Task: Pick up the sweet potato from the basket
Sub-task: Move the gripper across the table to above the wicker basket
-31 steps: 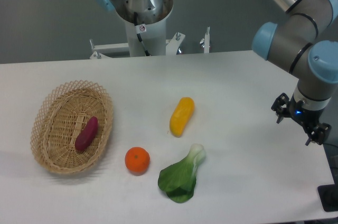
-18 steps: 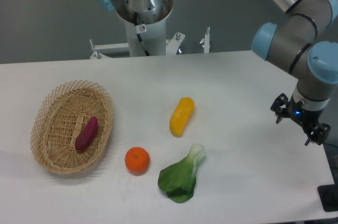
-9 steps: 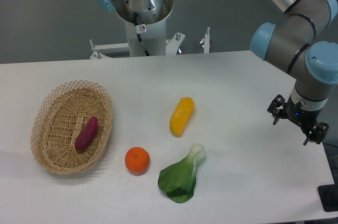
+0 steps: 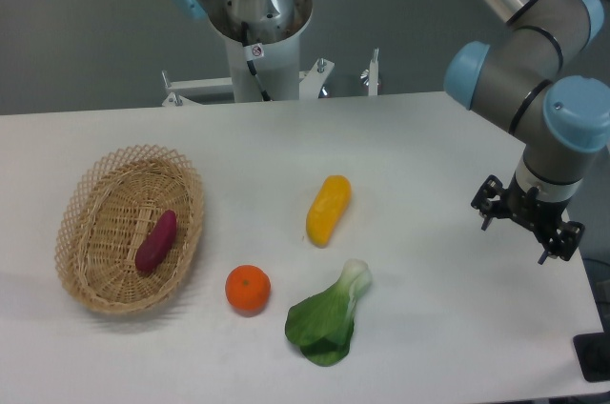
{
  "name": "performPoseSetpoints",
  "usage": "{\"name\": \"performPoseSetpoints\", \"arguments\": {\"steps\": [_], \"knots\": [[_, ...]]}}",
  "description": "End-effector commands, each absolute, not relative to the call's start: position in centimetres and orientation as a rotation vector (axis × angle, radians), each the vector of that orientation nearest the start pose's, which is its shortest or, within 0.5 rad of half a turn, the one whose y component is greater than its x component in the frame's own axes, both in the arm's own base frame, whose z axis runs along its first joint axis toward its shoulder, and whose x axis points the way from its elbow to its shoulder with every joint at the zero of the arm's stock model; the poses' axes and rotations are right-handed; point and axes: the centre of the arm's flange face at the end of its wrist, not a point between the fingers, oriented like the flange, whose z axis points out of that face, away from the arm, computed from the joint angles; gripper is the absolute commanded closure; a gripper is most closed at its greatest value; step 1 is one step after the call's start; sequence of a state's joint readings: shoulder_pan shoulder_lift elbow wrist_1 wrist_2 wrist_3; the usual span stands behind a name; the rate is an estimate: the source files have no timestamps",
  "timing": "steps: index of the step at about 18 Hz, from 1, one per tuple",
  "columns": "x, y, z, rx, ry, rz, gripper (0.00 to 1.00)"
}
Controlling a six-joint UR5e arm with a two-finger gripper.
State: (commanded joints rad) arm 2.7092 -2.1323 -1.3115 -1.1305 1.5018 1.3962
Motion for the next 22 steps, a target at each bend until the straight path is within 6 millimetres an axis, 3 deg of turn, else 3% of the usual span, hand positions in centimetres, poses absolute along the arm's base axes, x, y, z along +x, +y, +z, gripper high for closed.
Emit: {"name": "performPoseSetpoints", "arguments": {"steps": [11,22], "knots": [[-48.7,50.1,34.2,-2.983,0.275,0.115,0.00],[-33.7,58.2,35.2,-2.934,0.282,-0.003,0.00]]}}
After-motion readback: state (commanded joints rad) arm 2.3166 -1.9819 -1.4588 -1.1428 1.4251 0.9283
